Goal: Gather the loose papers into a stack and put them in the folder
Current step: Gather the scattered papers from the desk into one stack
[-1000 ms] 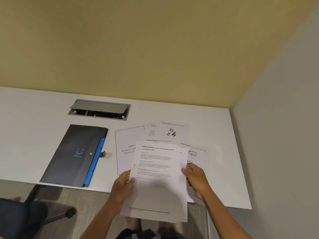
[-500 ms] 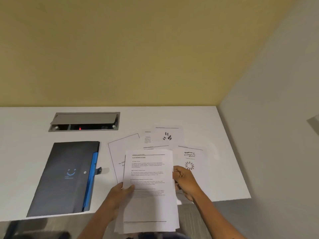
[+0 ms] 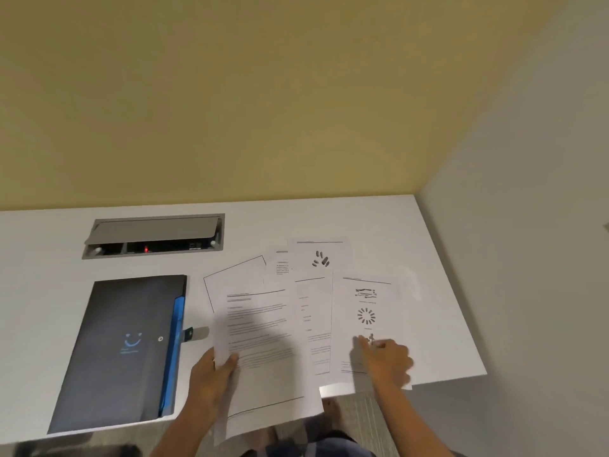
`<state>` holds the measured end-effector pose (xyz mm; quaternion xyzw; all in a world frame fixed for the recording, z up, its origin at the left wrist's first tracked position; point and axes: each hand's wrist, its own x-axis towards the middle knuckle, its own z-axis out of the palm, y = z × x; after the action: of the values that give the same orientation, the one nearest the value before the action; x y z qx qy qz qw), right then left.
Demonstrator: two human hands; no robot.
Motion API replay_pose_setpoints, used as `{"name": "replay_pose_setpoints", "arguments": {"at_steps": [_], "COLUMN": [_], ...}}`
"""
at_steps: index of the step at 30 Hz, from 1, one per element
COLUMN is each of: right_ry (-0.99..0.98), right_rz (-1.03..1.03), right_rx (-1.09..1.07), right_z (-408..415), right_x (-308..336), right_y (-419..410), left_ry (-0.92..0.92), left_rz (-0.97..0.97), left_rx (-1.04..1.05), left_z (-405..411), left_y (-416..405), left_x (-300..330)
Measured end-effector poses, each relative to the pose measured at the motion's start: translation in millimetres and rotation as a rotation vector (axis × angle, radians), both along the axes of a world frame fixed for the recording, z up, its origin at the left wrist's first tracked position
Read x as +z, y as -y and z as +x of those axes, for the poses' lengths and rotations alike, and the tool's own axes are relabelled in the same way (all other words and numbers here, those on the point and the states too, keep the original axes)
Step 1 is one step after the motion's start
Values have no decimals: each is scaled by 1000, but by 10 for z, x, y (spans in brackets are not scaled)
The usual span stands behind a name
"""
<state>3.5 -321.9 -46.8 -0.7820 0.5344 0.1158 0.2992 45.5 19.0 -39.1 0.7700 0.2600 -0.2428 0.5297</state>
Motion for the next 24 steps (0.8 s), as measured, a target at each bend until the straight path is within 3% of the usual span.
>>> {"name": "replay_pose_setpoints", "arguments": {"at_steps": [3, 6, 13, 20, 24], "right_ry": [-236, -224, -189, 79, 314], "right_rz": [-60, 25, 126, 148, 312], "right_rx": [-115, -266, -304, -179, -258], "right_z": [-186, -313, -300, -561, -677], "right_x": [-90, -170, -201, -305, -256], "right_y": [317, 527, 725, 966, 991], "left_ry": [5, 19, -10, -25, -33], "left_rz": [30, 34, 18, 13, -1], "left_rx": [32, 41, 64, 83, 80], "left_z": [-18, -47, -76, -78, -103], "left_y": [-8, 2, 153, 296, 386], "left_x": [1, 40, 110, 32, 47]}}
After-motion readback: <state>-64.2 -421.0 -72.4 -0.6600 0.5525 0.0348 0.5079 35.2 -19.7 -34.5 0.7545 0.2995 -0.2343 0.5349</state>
